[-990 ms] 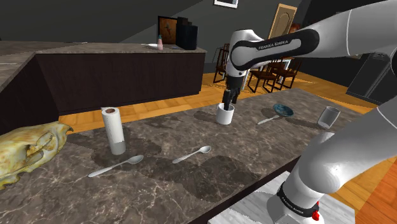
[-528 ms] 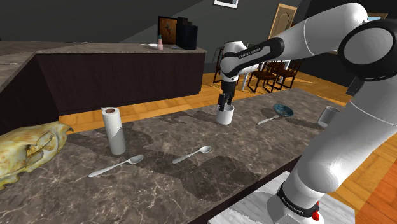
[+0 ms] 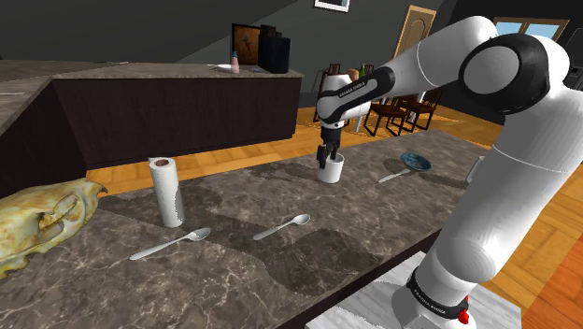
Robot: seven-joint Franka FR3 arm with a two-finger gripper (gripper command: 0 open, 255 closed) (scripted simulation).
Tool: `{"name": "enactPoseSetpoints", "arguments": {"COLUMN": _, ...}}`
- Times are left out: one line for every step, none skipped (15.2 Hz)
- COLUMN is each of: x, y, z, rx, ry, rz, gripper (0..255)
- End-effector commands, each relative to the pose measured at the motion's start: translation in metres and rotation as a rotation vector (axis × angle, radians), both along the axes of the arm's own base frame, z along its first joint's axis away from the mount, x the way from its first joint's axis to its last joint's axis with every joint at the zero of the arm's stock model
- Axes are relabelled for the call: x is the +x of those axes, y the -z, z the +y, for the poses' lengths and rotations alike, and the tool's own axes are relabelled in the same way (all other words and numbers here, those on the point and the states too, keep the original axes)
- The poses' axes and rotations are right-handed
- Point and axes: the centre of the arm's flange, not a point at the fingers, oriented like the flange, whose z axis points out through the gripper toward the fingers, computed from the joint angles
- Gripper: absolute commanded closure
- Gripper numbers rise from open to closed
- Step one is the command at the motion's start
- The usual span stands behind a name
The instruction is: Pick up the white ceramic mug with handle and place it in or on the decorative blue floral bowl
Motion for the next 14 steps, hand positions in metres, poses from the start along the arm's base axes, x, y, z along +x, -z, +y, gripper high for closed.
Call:
{"name": "enactPoseSetpoints", "arguments": {"x": -0.0016, "y": 0.0108, "z": 0.0006, "rx": 0.0, "ry": 0.0, "rz": 0.0, "gripper": 0}}
{"name": "enactPoseSetpoints", "arguments": {"x": -0.0024, "y": 0.019, "z": 0.0003, "rx": 0.0, "ry": 0.0, "rz": 0.0, "gripper": 0}}
{"name": "enactPoseSetpoints", "arguments": {"x": -0.0025, "y": 0.019, "z": 0.0003, "rx": 0.0, "ry": 0.0, "rz": 0.0, "gripper": 0}}
{"name": "enactPoseSetpoints", "arguments": {"x": -0.0024, "y": 0.019, "z": 0.0003, "rx": 0.0, "ry": 0.0, "rz": 0.0, "gripper": 0}}
{"name": "enactPoseSetpoints", "arguments": {"x": -0.0024, "y": 0.019, "z": 0.0003, "rx": 0.0, "ry": 0.0, "rz": 0.0, "gripper": 0}}
{"name": "enactPoseSetpoints", "arguments": {"x": -0.0024, "y": 0.019, "z": 0.0003, "rx": 0.0, "ry": 0.0, "rz": 0.0, "gripper": 0}}
{"name": "enactPoseSetpoints", "arguments": {"x": -0.0024, "y": 0.019, "z": 0.0003, "rx": 0.0, "ry": 0.0, "rz": 0.0, "gripper": 0}}
{"name": "enactPoseSetpoints", "arguments": {"x": -0.0024, "y": 0.019, "z": 0.0003, "rx": 0.0, "ry": 0.0, "rz": 0.0, "gripper": 0}}
{"name": "enactPoseSetpoints", "arguments": {"x": -0.0024, "y": 0.019, "z": 0.0003, "rx": 0.0, "ry": 0.0, "rz": 0.0, "gripper": 0}}
{"name": "enactPoseSetpoints", "arguments": {"x": -0.0024, "y": 0.019, "z": 0.0003, "rx": 0.0, "ry": 0.0, "rz": 0.0, "gripper": 0}}
{"name": "enactPoseSetpoints", "arguments": {"x": -0.0024, "y": 0.019, "z": 0.0003, "rx": 0.0, "ry": 0.0, "rz": 0.0, "gripper": 255}}
{"name": "enactPoseSetpoints", "arguments": {"x": -0.0024, "y": 0.019, "z": 0.0003, "rx": 0.0, "ry": 0.0, "rz": 0.0, "gripper": 255}}
{"name": "enactPoseSetpoints", "arguments": {"x": -0.0024, "y": 0.019, "z": 0.0003, "rx": 0.0, "ry": 0.0, "rz": 0.0, "gripper": 255}}
{"name": "enactPoseSetpoints", "arguments": {"x": -0.0024, "y": 0.019, "z": 0.0003, "rx": 0.0, "ry": 0.0, "rz": 0.0, "gripper": 255}}
